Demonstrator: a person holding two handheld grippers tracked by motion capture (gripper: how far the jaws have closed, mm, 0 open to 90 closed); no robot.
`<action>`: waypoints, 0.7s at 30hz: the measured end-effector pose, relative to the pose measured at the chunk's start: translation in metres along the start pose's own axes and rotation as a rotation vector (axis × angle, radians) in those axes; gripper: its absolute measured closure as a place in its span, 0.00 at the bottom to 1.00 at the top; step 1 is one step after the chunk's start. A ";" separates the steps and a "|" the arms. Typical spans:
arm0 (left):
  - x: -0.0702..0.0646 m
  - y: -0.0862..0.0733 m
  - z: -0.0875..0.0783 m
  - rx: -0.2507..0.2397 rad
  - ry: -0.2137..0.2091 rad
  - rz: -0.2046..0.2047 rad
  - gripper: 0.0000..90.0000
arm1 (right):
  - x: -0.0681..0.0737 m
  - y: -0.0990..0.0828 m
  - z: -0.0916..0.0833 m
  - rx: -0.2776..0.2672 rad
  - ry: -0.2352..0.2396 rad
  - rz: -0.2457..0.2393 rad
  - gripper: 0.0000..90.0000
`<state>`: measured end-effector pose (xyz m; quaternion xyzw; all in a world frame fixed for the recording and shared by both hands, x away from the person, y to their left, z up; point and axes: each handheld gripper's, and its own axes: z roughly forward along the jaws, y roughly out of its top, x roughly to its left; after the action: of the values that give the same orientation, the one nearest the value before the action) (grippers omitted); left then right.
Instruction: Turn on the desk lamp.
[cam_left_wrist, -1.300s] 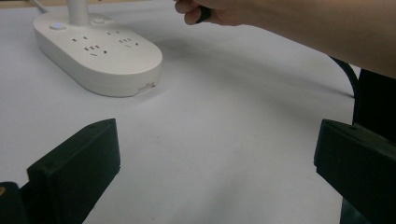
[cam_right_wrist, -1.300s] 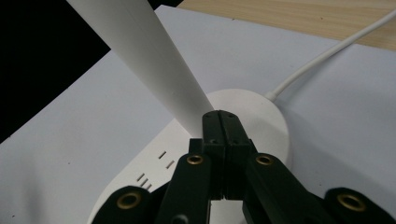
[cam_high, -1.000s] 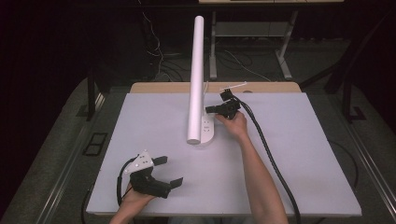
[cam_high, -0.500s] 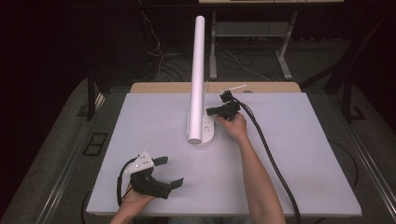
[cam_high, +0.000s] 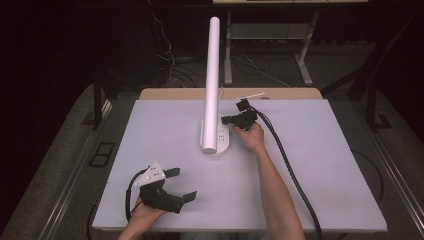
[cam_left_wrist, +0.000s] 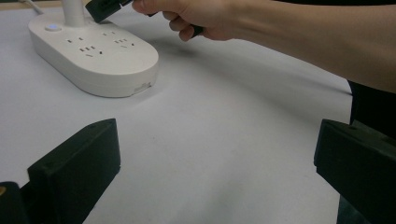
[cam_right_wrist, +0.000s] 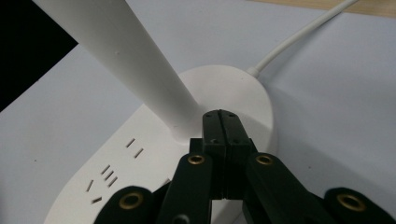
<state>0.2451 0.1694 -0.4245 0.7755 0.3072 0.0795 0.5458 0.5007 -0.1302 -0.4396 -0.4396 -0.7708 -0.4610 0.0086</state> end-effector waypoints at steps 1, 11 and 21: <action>0.000 0.000 0.000 0.000 0.000 0.000 0.00 | 0.000 -0.001 0.000 -0.006 -0.001 0.000 1.00; 0.002 0.000 0.000 -0.001 0.003 -0.005 0.00 | -0.001 0.002 -0.004 -0.012 -0.020 0.000 1.00; 0.001 0.000 0.000 -0.002 0.001 -0.007 0.00 | 0.008 0.008 -0.023 -0.010 -0.016 -0.033 1.00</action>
<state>0.2457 0.1696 -0.4249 0.7736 0.3103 0.0784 0.5469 0.4927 -0.1399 -0.4174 -0.4305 -0.7756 -0.4616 -0.0074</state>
